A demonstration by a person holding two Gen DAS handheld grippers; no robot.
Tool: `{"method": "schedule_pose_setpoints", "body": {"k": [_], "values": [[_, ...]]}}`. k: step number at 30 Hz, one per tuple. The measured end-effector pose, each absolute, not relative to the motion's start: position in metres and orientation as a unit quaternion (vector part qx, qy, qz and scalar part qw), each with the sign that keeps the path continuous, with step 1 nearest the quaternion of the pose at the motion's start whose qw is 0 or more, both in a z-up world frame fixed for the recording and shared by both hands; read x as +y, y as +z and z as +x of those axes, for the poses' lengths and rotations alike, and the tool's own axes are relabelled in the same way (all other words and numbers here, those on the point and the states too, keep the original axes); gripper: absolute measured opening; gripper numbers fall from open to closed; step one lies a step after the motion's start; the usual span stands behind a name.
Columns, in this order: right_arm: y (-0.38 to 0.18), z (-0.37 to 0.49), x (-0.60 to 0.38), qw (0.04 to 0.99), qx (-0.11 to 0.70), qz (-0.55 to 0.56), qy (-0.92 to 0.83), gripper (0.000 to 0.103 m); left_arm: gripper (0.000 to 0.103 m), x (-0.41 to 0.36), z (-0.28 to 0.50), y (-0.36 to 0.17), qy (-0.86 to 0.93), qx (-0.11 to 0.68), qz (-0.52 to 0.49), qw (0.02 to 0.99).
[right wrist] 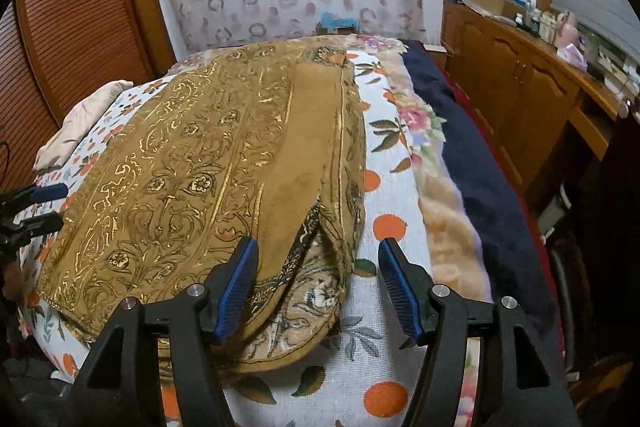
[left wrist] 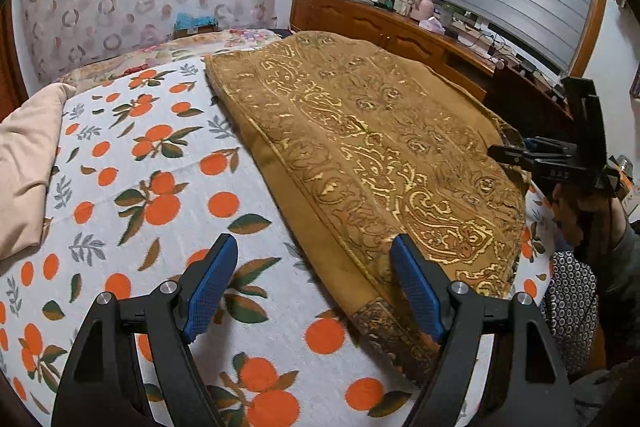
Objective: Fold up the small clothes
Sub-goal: 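Open the right gripper and press the folded shirt flat, then grasp the shirt's folded edge with both grippers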
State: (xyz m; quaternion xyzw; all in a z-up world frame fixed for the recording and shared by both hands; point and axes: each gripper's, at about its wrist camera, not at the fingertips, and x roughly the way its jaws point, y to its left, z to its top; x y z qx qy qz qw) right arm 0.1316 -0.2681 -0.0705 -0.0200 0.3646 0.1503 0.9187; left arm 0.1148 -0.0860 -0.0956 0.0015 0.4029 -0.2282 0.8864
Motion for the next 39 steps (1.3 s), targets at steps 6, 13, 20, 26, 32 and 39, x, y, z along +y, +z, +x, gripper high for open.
{"method": "schedule_pose_setpoints", "body": {"k": [6, 13, 20, 26, 32, 39], "values": [[-0.074, 0.125, -0.265, 0.916, 0.372, -0.025, 0.146, 0.065, 0.080, -0.093, 0.106, -0.099, -0.248, 0.412, 0.002, 0.877], [-0.069, 0.116, -0.257, 0.915, 0.380, -0.057, 0.124, 0.065, 0.055, -0.093, 0.097, -0.104, -0.266, 0.425, -0.004, 0.865], [-0.068, 0.112, -0.261, 0.906, 0.390, -0.050, 0.153, 0.065, 0.048, -0.095, 0.092, -0.106, -0.277, 0.422, -0.003, 0.863], [-0.066, 0.107, -0.257, 0.902, 0.389, -0.045, 0.180, 0.053, 0.048, -0.094, 0.091, -0.106, -0.279, 0.421, -0.005, 0.863], [-0.068, 0.103, -0.257, 0.901, 0.385, -0.038, 0.198, 0.012, 0.027, -0.094, 0.091, -0.107, -0.292, 0.425, -0.009, 0.857], [-0.047, 0.100, -0.272, 0.915, 0.329, 0.001, 0.233, 0.007, 0.003, -0.086, 0.102, -0.076, -0.319, 0.390, -0.045, 0.862]]}}
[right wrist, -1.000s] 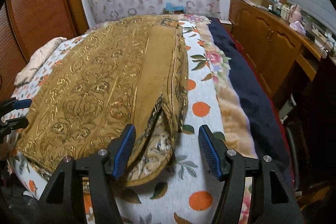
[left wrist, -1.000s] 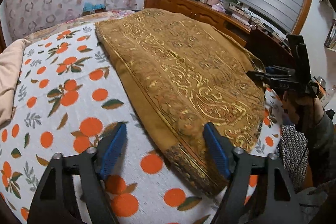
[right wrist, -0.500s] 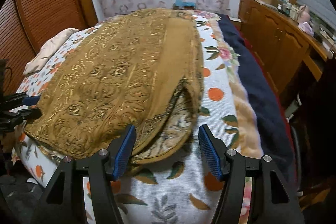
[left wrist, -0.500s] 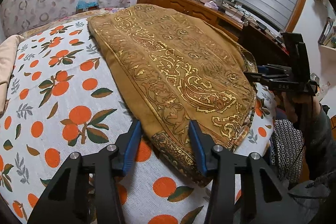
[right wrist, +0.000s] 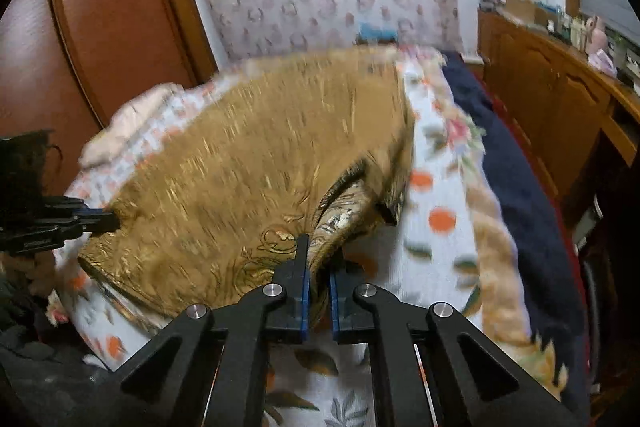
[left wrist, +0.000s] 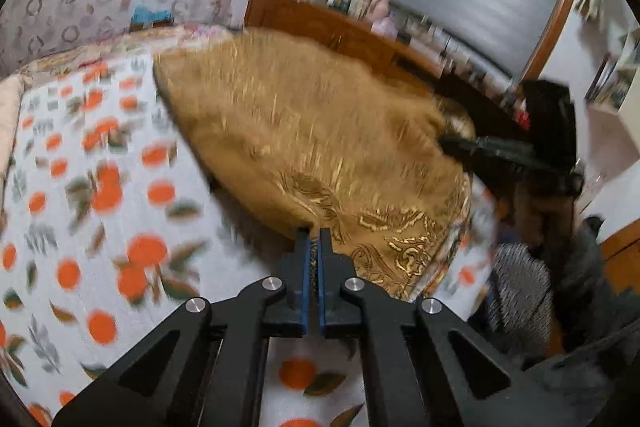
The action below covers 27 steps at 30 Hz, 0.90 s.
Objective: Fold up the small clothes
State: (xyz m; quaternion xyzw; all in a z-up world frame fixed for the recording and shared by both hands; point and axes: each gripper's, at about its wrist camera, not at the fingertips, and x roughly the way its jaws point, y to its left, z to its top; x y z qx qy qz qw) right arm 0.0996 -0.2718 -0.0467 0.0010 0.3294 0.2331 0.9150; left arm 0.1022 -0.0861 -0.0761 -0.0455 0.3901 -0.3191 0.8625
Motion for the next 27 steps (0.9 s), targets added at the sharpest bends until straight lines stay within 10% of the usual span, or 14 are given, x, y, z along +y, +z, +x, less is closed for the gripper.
{"method": "schedule_pose_setpoints", "body": {"k": [27], "values": [[0.006, 0.240, -0.218, 0.935, 0.263, -0.021, 0.237, 0.006, 0.003, -0.070, 0.252, -0.030, -0.256, 0.339, -0.067, 0.903]]}}
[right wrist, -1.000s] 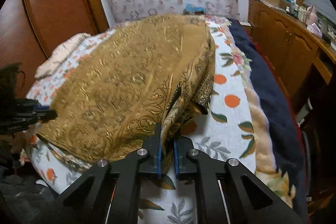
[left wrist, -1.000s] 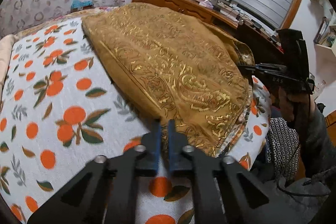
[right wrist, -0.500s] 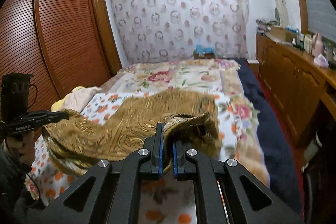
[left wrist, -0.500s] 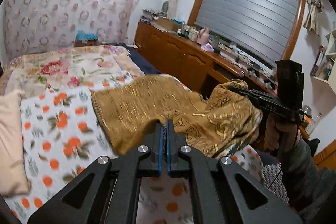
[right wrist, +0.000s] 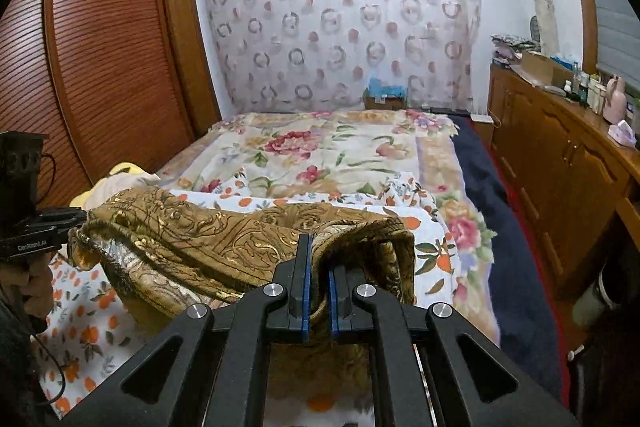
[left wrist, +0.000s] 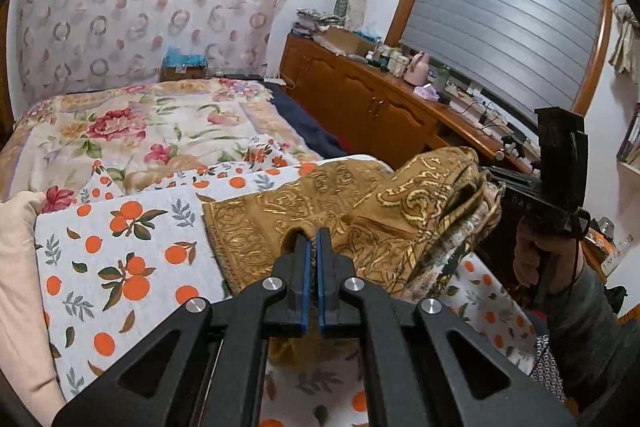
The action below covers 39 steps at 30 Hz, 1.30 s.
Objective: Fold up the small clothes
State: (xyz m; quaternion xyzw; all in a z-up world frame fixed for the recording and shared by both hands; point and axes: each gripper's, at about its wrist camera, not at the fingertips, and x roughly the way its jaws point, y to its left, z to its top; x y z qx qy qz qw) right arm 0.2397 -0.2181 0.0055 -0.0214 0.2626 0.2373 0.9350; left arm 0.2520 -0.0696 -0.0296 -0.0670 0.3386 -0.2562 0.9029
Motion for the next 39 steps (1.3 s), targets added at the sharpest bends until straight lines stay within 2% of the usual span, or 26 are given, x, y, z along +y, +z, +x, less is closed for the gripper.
{"method": "schedule_pose_setpoints", "body": {"k": [7, 20, 21, 22, 23, 24, 25, 36, 38, 39], "values": [[0.015, 0.277, -0.203, 0.934, 0.285, -0.005, 0.214, 0.006, 0.003, -0.066, 0.269, -0.043, -0.224, 0.349, -0.056, 0.908], [0.012, 0.273, -0.202, 0.935, 0.285, -0.011, 0.211, 0.012, 0.004, -0.059, 0.275, -0.046, -0.220, 0.342, -0.056, 0.912], [0.012, 0.275, -0.205, 0.933, 0.289, -0.001, 0.213, 0.017, 0.004, -0.060, 0.275, -0.046, -0.220, 0.342, -0.055, 0.912], [0.013, 0.274, -0.208, 0.932, 0.289, 0.012, 0.220, 0.030, 0.004, -0.060, 0.274, -0.046, -0.220, 0.343, -0.054, 0.912], [0.014, 0.275, -0.211, 0.931, 0.288, 0.018, 0.223, 0.036, 0.004, -0.061, 0.275, -0.046, -0.220, 0.343, -0.052, 0.912], [0.015, 0.276, -0.213, 0.933, 0.282, 0.021, 0.221, 0.052, 0.004, -0.062, 0.276, -0.045, -0.220, 0.343, -0.050, 0.912], [0.016, 0.274, -0.215, 0.937, 0.275, 0.018, 0.214, 0.060, 0.004, -0.063, 0.276, -0.045, -0.219, 0.342, -0.047, 0.912], [0.014, 0.259, -0.229, 0.947, 0.261, -0.018, 0.188, 0.064, 0.004, -0.066, 0.280, -0.046, -0.216, 0.346, -0.036, 0.912], [0.006, 0.256, -0.232, 0.945, 0.269, -0.035, 0.181, 0.064, 0.009, -0.063, 0.280, -0.046, -0.221, 0.347, -0.040, 0.910], [0.003, 0.256, -0.233, 0.943, 0.276, -0.038, 0.182, 0.064, 0.020, -0.060, 0.279, -0.047, -0.221, 0.347, -0.043, 0.910]]}}
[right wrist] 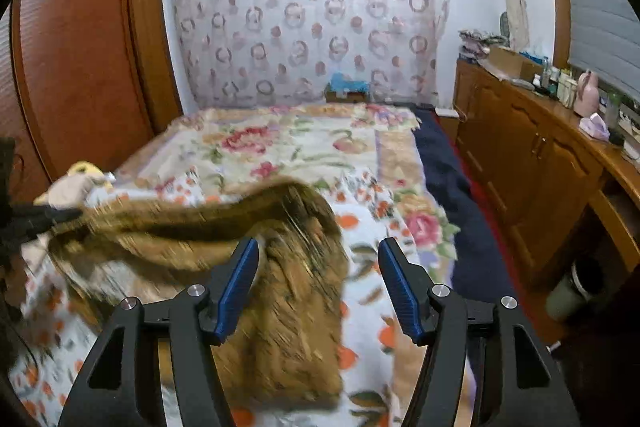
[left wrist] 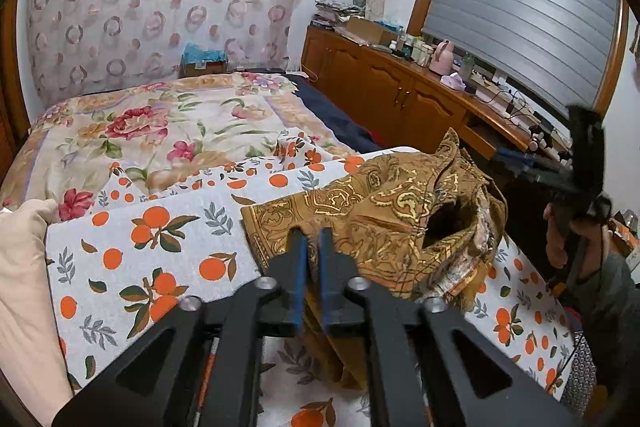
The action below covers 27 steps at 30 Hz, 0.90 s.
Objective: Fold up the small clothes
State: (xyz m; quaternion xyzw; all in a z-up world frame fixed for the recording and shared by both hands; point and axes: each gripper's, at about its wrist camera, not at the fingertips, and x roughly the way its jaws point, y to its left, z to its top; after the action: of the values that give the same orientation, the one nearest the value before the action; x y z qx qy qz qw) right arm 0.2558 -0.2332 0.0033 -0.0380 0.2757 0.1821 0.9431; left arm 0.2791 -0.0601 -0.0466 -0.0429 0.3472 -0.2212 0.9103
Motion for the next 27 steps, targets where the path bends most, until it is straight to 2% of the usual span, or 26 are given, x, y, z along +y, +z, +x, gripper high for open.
{"method": "schedule_pose_setpoints", "body": {"k": [1, 6, 7, 18, 20, 21, 22, 27], "values": [[0.000, 0.255, -0.235, 0.940, 0.284, -0.039, 0.186, 0.064, 0.038, -0.057, 0.278, -0.045, -0.216, 0.343, -0.043, 0.913], [-0.006, 0.251, -0.236, 0.929, 0.307, -0.043, 0.204, 0.064, 0.071, -0.045, 0.272, -0.046, -0.220, 0.340, -0.046, 0.913], [-0.004, 0.253, -0.234, 0.927, 0.310, -0.045, 0.208, 0.064, 0.075, -0.043, 0.270, -0.048, -0.219, 0.341, -0.044, 0.913], [0.006, 0.306, -0.206, 0.903, 0.336, -0.087, 0.252, 0.064, 0.076, -0.049, 0.265, -0.079, -0.224, 0.396, -0.024, 0.890], [0.011, 0.311, -0.203, 0.902, 0.329, -0.085, 0.266, 0.045, 0.076, -0.055, 0.269, -0.079, -0.228, 0.399, -0.019, 0.888], [0.012, 0.312, -0.203, 0.901, 0.326, -0.082, 0.273, 0.028, 0.076, -0.059, 0.272, -0.079, -0.232, 0.400, -0.017, 0.887], [0.014, 0.313, -0.203, 0.900, 0.324, -0.079, 0.279, 0.018, 0.077, -0.063, 0.274, -0.078, -0.236, 0.400, -0.015, 0.886], [0.015, 0.302, -0.222, 0.917, 0.292, -0.052, 0.267, 0.012, 0.077, -0.078, 0.290, -0.072, -0.253, 0.388, -0.007, 0.886]]}}
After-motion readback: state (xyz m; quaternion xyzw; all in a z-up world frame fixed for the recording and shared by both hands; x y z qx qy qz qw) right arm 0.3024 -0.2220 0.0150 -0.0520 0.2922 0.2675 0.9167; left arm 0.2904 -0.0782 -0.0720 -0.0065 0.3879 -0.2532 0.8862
